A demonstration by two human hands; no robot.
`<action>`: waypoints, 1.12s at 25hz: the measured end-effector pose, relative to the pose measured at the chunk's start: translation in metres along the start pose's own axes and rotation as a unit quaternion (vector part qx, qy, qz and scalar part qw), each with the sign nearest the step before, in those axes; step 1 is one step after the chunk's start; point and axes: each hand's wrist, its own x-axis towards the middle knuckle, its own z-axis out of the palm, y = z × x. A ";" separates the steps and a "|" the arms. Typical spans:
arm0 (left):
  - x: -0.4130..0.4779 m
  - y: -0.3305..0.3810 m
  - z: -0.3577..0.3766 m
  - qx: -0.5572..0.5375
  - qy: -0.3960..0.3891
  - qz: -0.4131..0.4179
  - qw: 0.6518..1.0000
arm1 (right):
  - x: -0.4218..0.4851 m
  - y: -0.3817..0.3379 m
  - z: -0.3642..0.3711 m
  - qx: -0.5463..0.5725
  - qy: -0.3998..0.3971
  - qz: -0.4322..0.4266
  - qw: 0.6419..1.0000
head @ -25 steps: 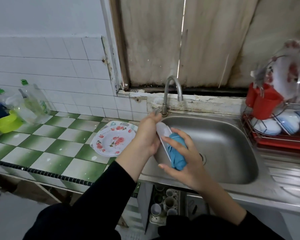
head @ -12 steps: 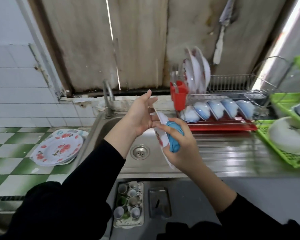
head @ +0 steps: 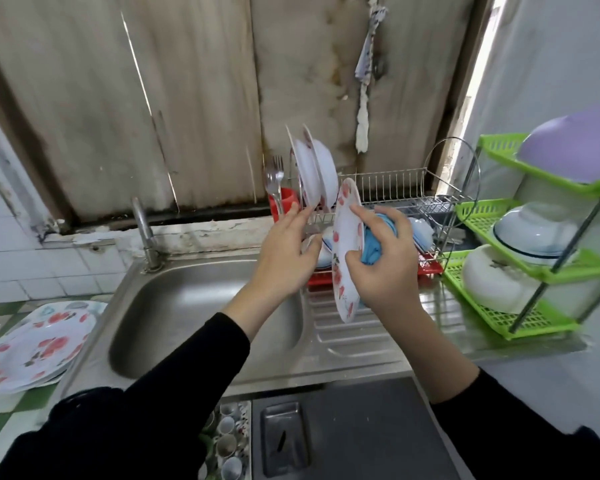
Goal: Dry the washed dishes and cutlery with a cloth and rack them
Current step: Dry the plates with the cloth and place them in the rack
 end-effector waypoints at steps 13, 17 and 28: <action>0.142 -0.042 0.060 0.271 0.109 0.169 0.941 | 0.114 0.048 0.003 -0.049 0.083 -0.104 0.990; 0.161 -0.063 0.070 0.275 0.155 0.162 0.935 | 0.139 0.067 0.021 -0.043 0.080 -0.128 0.988; 0.167 -0.082 0.080 0.266 0.224 0.212 0.913 | 0.162 0.143 0.089 -0.020 0.074 -0.140 0.987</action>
